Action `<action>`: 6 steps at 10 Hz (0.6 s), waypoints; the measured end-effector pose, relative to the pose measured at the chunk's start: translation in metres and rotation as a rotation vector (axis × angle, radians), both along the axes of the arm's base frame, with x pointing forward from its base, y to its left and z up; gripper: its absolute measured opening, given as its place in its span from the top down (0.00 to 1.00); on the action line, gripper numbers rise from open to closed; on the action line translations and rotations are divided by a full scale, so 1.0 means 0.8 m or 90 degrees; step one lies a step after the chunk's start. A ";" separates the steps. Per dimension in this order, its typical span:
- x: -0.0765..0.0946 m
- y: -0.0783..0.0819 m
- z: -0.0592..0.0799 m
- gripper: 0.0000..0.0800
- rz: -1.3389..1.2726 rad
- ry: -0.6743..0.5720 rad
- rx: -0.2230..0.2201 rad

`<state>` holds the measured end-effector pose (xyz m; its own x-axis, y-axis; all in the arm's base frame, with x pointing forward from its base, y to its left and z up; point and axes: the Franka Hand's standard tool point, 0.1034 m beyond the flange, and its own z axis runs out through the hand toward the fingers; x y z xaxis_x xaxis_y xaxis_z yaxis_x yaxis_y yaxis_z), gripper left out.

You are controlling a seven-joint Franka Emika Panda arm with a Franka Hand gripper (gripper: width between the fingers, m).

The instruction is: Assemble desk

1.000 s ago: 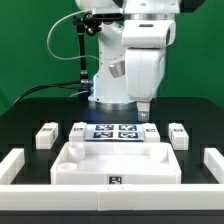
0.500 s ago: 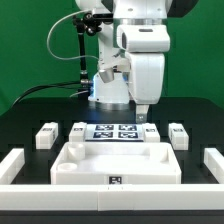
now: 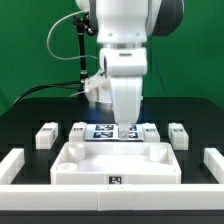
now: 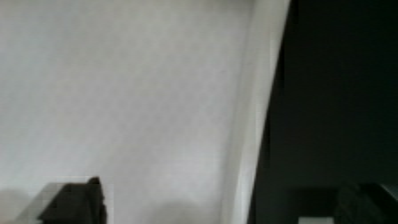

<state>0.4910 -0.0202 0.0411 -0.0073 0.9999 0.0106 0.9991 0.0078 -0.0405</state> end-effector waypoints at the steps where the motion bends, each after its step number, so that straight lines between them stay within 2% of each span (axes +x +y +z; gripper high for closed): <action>1: -0.006 -0.005 -0.017 0.19 -0.006 0.010 0.004; 2: -0.006 -0.010 -0.031 0.19 -0.013 0.010 0.006; 3: -0.005 -0.010 -0.035 0.19 -0.014 0.009 0.007; 4: -0.004 -0.010 -0.032 0.32 -0.014 0.007 0.007; 5: -0.004 -0.010 -0.033 0.52 -0.014 0.008 0.007; 6: -0.005 -0.010 -0.033 0.52 -0.014 0.008 0.007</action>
Offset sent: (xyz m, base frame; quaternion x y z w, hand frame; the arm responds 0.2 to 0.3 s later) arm 0.0000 0.0000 0.0000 0.0000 0.0000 0.0000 1.0000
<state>0.4873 -0.0285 0.0144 0.0145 0.9997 0.0219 0.9985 -0.0133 -0.0533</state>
